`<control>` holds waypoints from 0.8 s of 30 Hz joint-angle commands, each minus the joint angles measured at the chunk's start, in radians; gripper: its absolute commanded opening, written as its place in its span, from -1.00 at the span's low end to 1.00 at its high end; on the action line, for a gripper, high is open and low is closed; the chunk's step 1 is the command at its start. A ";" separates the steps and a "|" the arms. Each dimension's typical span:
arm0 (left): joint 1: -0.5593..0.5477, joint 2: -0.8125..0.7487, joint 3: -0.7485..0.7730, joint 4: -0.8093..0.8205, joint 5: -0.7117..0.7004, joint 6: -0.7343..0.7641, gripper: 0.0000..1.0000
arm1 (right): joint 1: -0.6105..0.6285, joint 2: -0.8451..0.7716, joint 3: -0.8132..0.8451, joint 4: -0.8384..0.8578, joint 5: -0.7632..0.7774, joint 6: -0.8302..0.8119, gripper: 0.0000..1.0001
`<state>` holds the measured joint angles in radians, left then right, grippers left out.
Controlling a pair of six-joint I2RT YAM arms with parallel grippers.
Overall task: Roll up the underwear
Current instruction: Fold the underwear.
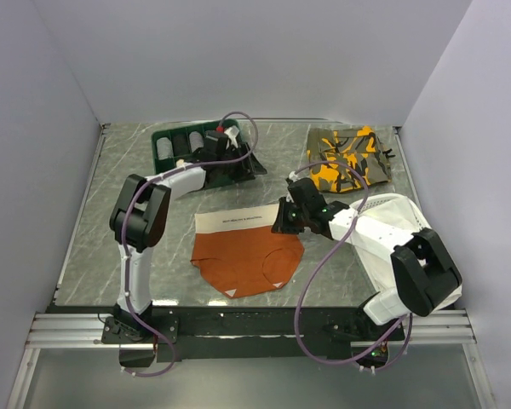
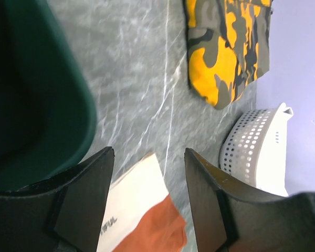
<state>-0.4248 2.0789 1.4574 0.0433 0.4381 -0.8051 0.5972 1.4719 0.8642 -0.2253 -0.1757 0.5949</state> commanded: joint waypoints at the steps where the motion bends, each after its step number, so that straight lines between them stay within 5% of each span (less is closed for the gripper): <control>1: 0.004 0.059 0.098 0.039 -0.029 0.034 0.24 | -0.004 -0.065 -0.019 0.012 0.018 0.019 -0.75; 7: 0.004 0.125 0.227 0.003 -0.045 0.066 0.25 | -0.005 -0.094 -0.037 0.004 0.025 0.022 -0.74; 12: 0.004 0.075 0.192 0.016 -0.041 0.099 0.26 | -0.007 -0.149 -0.057 -0.012 0.065 0.031 -0.70; 18: -0.022 -0.146 0.026 -0.023 -0.053 0.161 0.32 | -0.033 -0.177 -0.076 -0.052 0.151 0.063 -0.52; 24: -0.054 -0.449 -0.297 -0.040 -0.102 0.198 0.35 | -0.120 -0.157 -0.106 -0.098 0.137 0.077 -0.47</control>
<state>-0.4580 1.8271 1.2976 0.0010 0.3614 -0.6636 0.5304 1.3197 0.7906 -0.2855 -0.0620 0.6487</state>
